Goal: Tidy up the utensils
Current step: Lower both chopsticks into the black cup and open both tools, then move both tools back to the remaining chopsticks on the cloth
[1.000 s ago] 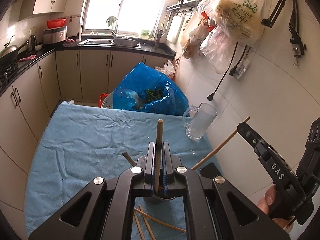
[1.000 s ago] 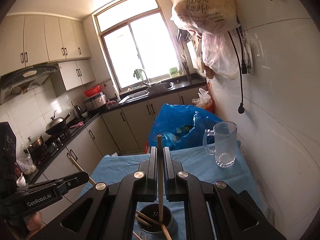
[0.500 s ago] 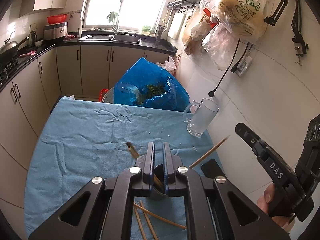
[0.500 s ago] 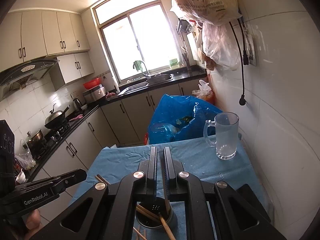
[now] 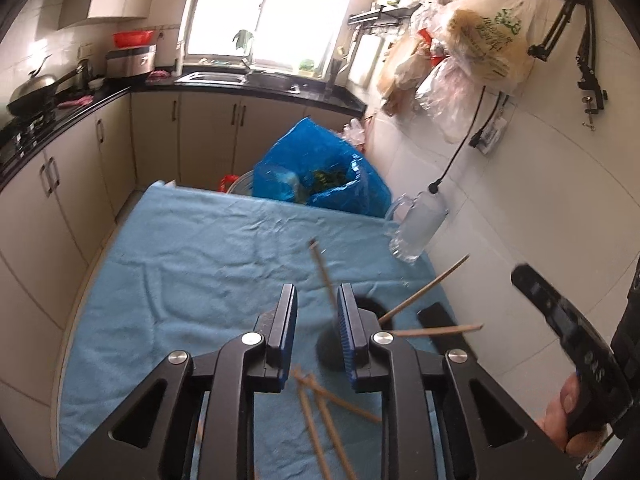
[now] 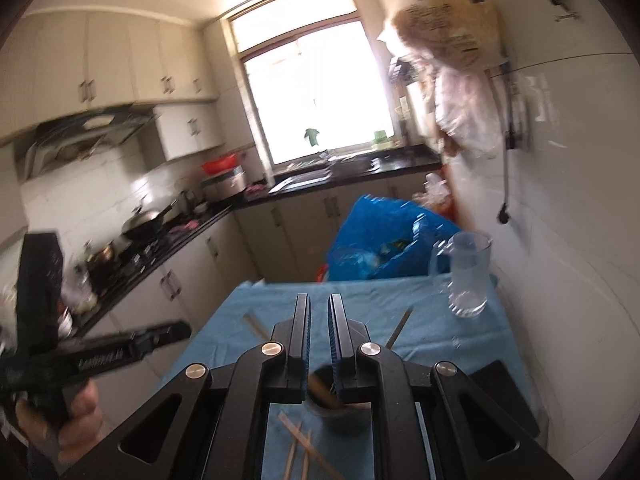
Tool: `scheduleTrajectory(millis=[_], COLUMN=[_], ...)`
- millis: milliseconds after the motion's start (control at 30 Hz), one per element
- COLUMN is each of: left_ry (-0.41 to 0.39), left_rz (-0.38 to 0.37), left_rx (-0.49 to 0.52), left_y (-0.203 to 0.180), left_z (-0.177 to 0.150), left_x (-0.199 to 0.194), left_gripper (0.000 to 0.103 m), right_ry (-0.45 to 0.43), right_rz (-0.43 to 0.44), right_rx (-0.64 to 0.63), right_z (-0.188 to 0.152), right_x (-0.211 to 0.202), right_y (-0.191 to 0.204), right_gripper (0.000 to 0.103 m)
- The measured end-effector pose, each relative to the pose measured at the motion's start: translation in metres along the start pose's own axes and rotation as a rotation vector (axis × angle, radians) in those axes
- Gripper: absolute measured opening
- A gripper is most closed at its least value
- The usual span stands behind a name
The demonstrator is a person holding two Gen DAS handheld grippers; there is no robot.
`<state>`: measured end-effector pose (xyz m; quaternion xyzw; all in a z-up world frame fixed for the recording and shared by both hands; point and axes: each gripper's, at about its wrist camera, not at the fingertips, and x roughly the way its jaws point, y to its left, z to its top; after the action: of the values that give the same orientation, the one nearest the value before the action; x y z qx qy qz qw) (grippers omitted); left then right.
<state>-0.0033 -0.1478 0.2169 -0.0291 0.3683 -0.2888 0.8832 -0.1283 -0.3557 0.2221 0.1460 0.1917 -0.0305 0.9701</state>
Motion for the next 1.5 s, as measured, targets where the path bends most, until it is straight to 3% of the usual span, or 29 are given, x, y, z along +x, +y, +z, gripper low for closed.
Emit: scheduleTrajectory(millis=[133,400,700,800,933,1167,1300,1500], left_ry=[0.039,0.214,0.301,0.312,0.322,0.352,0.363,0.355], left_rz=[0.041,0.117,0.151,0.149,0.141,0.150,0.158,0.178], left_rx=[-0.029,-0.114,-0.218,-0.232,-0.240,-0.216,-0.208,-0.179], left_y=[0.029,0.090,0.143,0.147,0.149,0.145,0.144,0.140], left_z=[-0.028,-0.101,-0.148,-0.151,-0.153,-0.157,-0.157,-0.153], left_x=[0.000,0.032,0.047,0.051,0.056,0.070,0.079,0.089], left_gripper=[0.020,0.020,0.020,0.020,0.020,0.020,0.022,0.023], right_ry=[0.109,0.340,0.566,0.600,0.627,0.717,0.625,0.590], right_rz=[0.064,0.101,-0.020,-0.046,-0.009,0.228,0.153,0.054], right_rx=[-0.065,-0.144,-0.123,-0.081,-0.039,-0.067,-0.192,-0.171], right_z=[-0.039,-0.112,-0.175,-0.187,-0.197,-0.207,-0.190,-0.172], right_x=[0.010,0.063,0.125,0.128,0.118,0.095,0.093,0.118], right_y=[0.020,0.031,-0.029,-0.049,-0.056,-0.017,0.003,0.003], right_gripper=[0.010,0.010,0.010,0.011,0.017,0.017,0.017,0.017])
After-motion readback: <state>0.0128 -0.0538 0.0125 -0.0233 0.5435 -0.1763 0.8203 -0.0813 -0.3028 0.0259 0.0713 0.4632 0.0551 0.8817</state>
